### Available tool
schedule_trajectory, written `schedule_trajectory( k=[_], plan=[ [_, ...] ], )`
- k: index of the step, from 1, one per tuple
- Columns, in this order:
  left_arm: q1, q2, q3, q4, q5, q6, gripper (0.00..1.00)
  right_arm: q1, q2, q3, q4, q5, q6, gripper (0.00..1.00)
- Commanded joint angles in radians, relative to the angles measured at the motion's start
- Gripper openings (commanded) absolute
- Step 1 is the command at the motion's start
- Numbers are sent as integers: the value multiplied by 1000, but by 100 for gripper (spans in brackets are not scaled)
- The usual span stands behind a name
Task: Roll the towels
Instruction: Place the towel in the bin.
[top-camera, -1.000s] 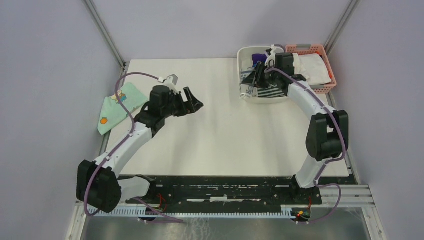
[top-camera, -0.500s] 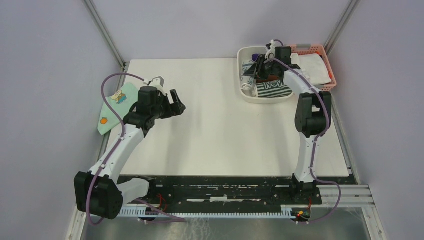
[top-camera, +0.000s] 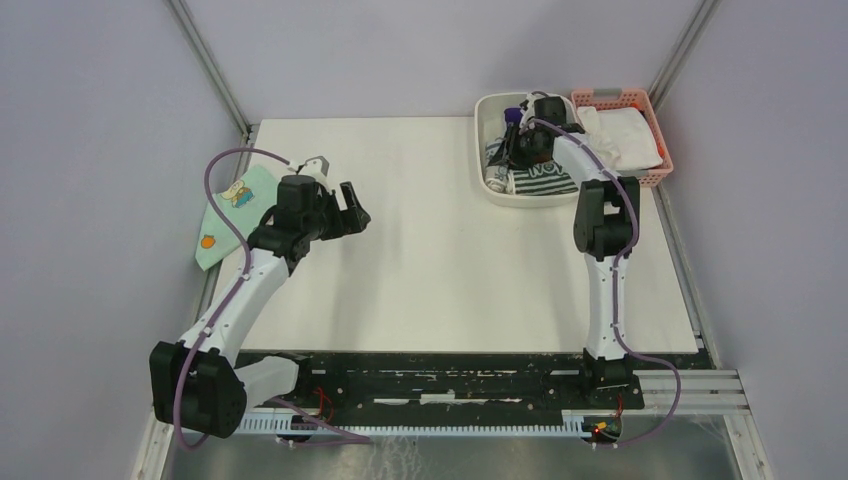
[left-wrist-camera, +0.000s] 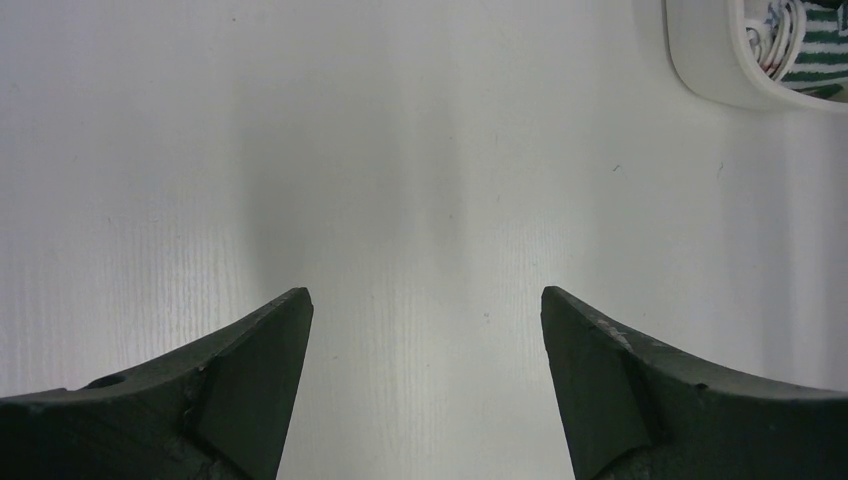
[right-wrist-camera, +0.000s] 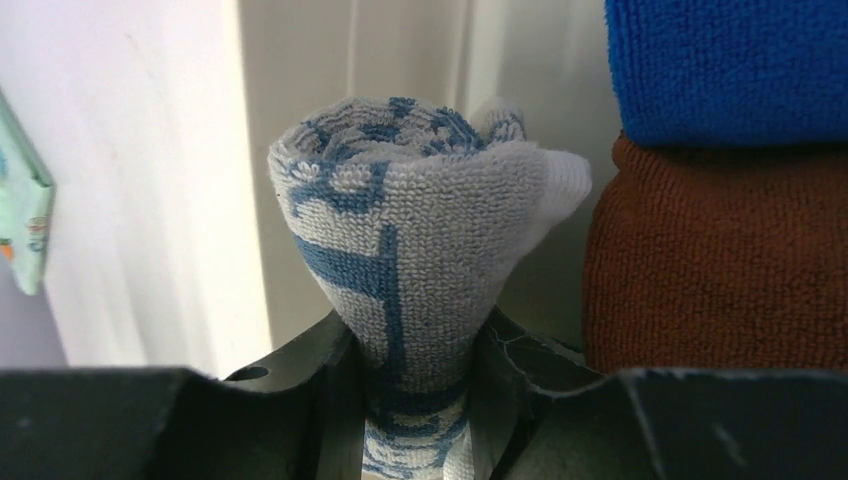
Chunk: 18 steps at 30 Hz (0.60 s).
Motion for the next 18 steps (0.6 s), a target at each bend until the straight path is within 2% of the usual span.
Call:
schedule_trajectory(
  k=[1,7,11,18],
  plan=[
    [7,15,-1,13,16,51,90,17,58,128,-184,164,-118,39],
    [7,33,5,7,35,55,89,53,129,179,-275,272,-138,45],
    [7,37,2,3,38,57,89,59,137,157,-267,318,-124,52],
    [8,46,7,-3,45,62,89,61,58,97,-174,250,-123,64]
  ],
)
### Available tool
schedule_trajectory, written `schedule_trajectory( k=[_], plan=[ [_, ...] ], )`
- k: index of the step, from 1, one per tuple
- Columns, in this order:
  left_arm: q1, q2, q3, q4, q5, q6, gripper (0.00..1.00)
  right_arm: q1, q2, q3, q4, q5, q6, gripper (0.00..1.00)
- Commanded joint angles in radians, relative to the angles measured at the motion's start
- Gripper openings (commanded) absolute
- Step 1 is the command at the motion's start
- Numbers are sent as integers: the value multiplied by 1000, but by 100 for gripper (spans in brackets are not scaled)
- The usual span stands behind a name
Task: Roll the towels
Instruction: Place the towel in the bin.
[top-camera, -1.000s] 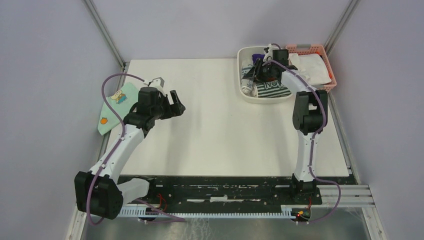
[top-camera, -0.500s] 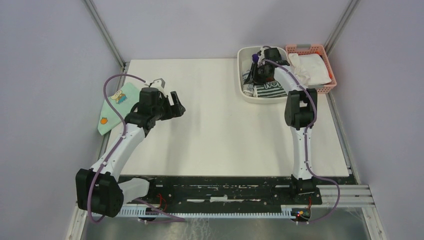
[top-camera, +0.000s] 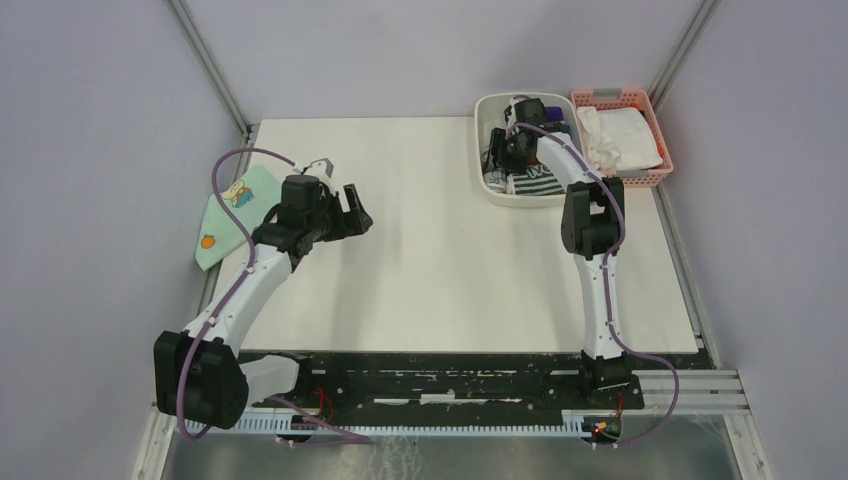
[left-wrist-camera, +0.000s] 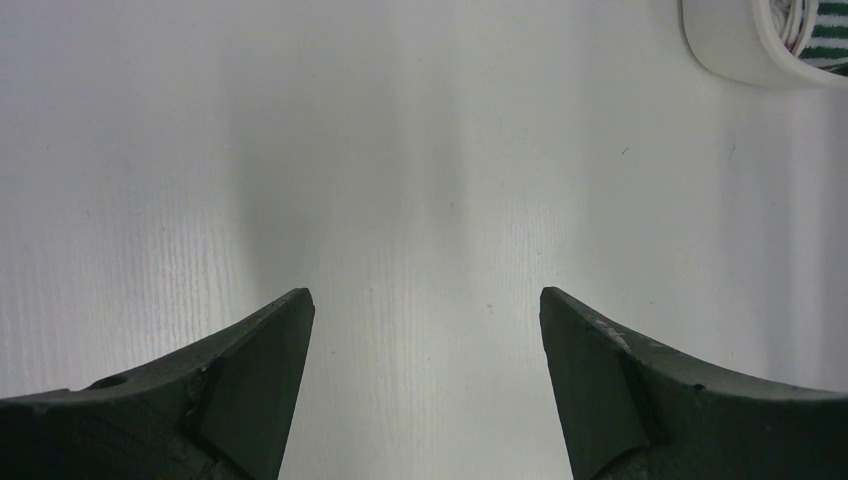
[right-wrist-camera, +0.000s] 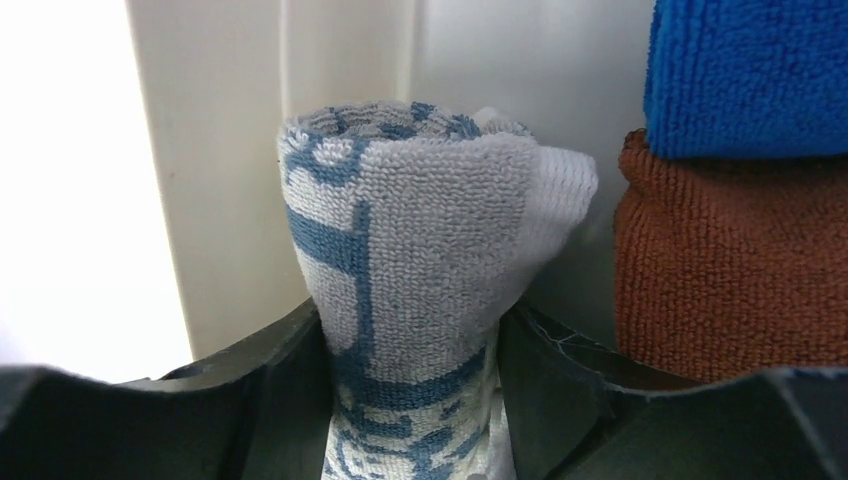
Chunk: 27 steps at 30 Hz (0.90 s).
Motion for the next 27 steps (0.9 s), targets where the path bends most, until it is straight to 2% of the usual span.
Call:
schedule_trajectory(
  k=[1,10,20,27],
  plan=[
    [6,8,7,0,22,55,89,-11,-51,-71,10,3,-26,64],
    [7,5,9,-3,28,55,89,-11,-205,-190,131,-14,-13,70],
    [7,-7,9,-11,24,59,89,-11,-270,-193,112,30,-26,74],
    [7,-11,8,-13,21,62,89,-10,-390,-343,260,83,-19,76]
  ],
)
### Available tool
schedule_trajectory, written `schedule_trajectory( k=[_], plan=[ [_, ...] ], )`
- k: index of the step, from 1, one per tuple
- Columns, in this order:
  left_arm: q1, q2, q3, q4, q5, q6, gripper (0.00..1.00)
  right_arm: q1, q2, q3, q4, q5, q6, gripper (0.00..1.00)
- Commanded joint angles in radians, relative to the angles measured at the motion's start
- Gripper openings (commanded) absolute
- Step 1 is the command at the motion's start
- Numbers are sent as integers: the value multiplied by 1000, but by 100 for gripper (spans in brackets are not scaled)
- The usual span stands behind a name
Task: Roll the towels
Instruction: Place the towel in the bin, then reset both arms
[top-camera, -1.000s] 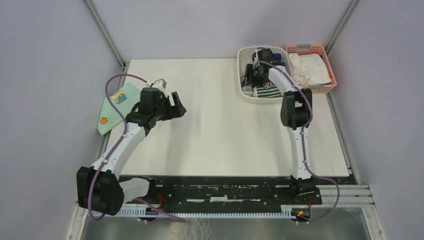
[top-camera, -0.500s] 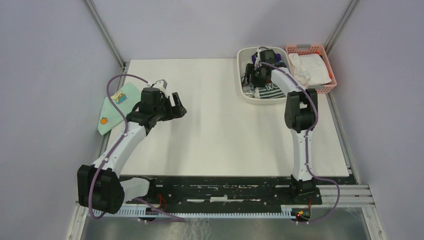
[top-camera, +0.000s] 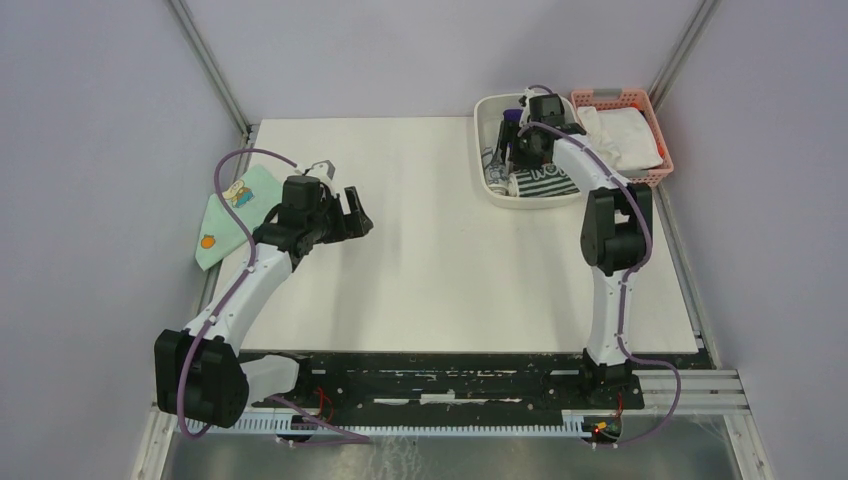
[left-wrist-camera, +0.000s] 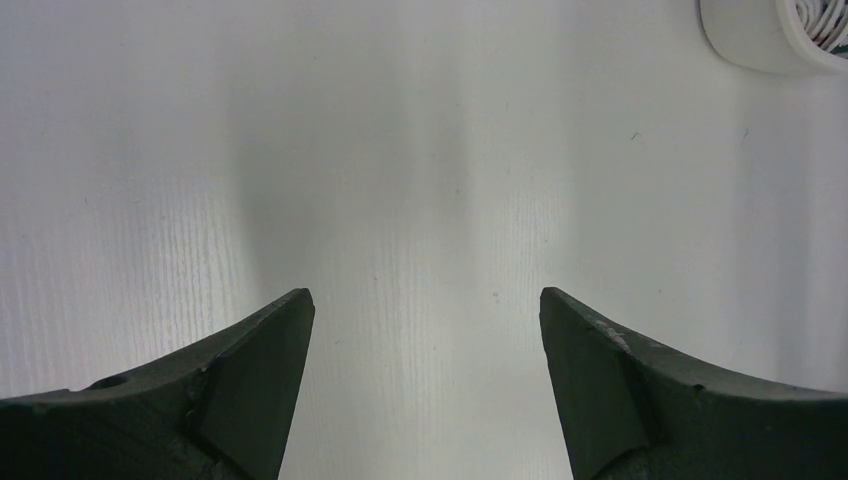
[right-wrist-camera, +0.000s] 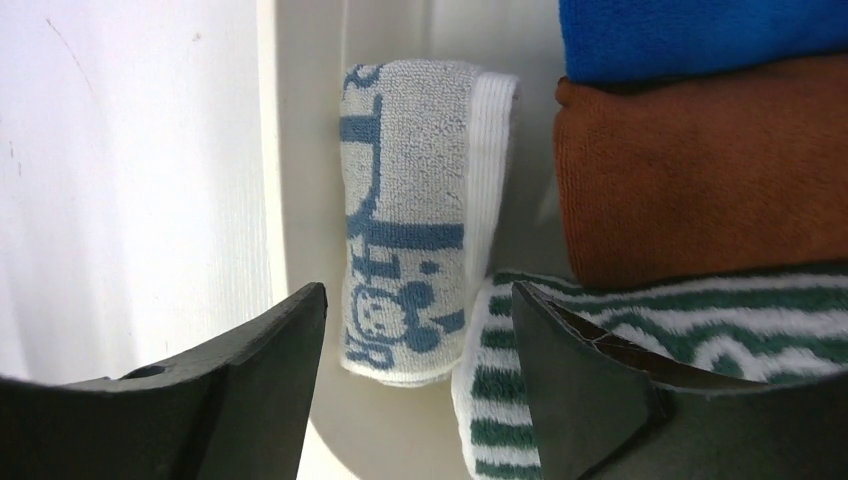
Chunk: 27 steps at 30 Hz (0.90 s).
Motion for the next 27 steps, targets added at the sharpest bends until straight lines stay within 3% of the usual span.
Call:
schedule_trajectory(
  k=[1,8,19,27],
  plan=[
    [8,-21,7,8,12,52,89,-2,-139,-77,149,71,-7,76],
    [10,-39,8,14,7,52,89,-2,-205,-179,305,1,-14,78],
    [13,-73,-6,28,-17,51,89,0,-61,-146,454,-51,43,82],
    [17,-75,-7,28,-17,50,89,0,23,-138,471,-39,61,83]
  ],
)
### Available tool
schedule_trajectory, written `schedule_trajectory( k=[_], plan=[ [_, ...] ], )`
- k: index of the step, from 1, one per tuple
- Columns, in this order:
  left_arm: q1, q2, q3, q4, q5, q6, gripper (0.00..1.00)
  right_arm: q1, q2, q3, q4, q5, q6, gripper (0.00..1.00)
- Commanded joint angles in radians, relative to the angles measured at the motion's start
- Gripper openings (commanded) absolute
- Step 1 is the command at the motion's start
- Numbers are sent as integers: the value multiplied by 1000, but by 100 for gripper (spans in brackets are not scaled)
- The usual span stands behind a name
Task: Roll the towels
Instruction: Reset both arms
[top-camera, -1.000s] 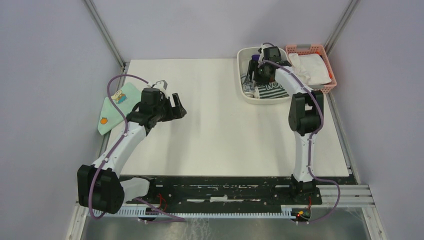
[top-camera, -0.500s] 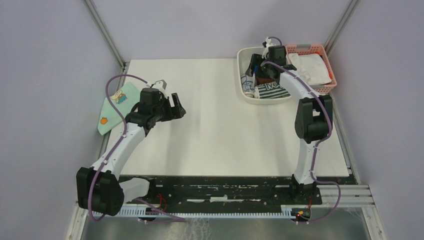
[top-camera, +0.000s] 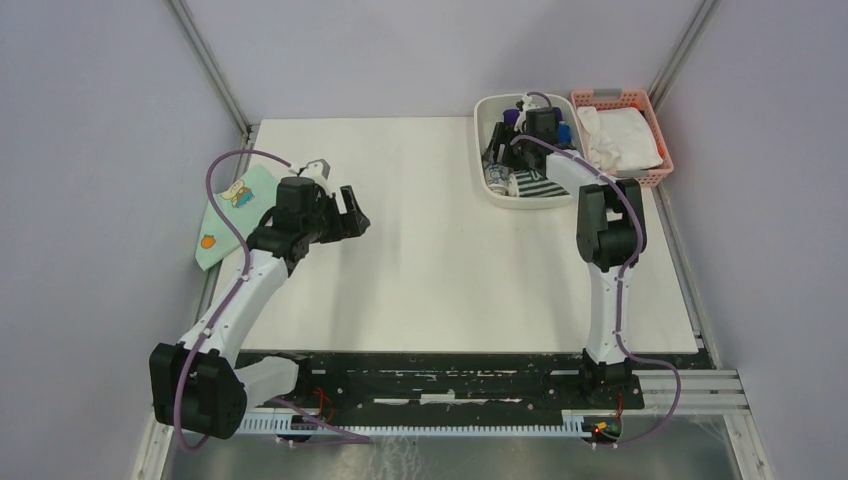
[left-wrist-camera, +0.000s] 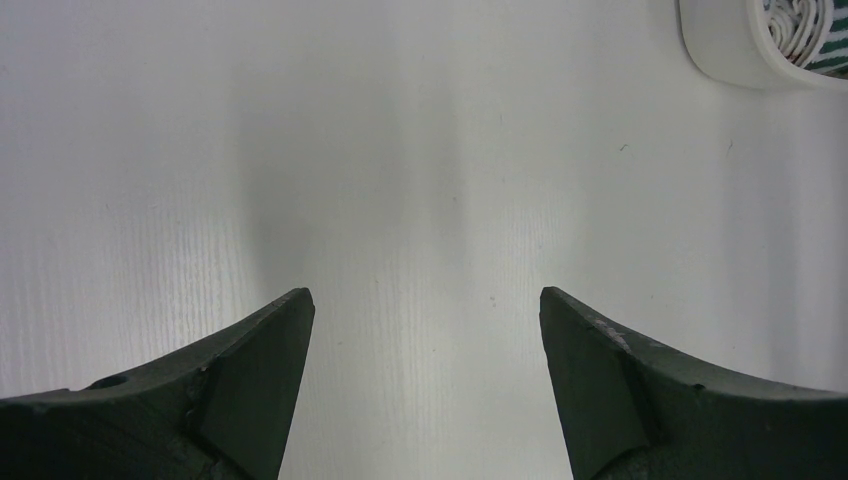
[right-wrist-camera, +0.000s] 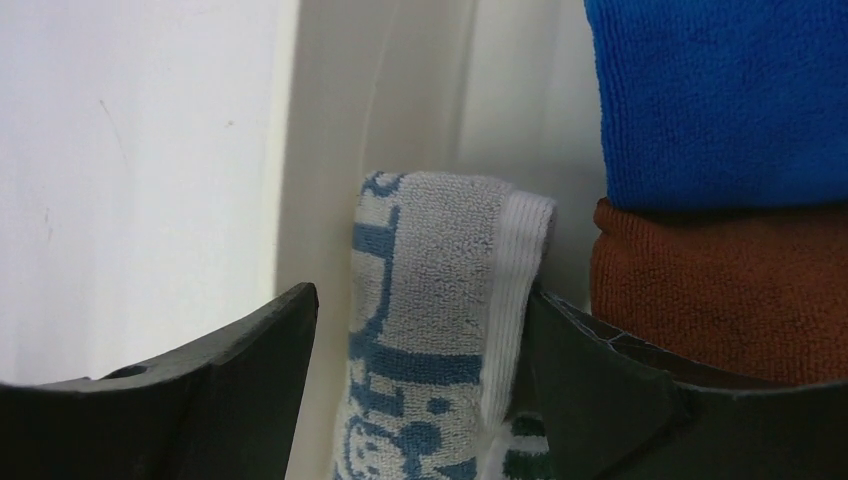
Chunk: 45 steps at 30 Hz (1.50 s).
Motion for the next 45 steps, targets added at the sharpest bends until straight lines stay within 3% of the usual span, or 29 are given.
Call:
schedule_trajectory(
  k=[1,8,15,18,27,35,45],
  plan=[
    [8,-23,0,31,-8,44,89,0,21,35,56,-5,18,83],
    [9,-48,-1,35,-12,42,89,0,-82,2,20,-1,-11,84],
    [10,-140,9,40,-60,25,91,-7,-307,-98,-75,72,-53,100],
    [10,-202,23,20,-109,31,92,-10,-432,-173,-119,110,-59,100],
    [9,-441,77,-102,-358,50,100,-12,-1003,-500,-234,374,-52,100],
    [9,-690,19,-48,-482,88,99,-1,-1477,-808,-185,527,8,100],
    [9,-752,-120,83,-484,56,99,4,-1640,-879,-267,559,-5,100]
  ],
)
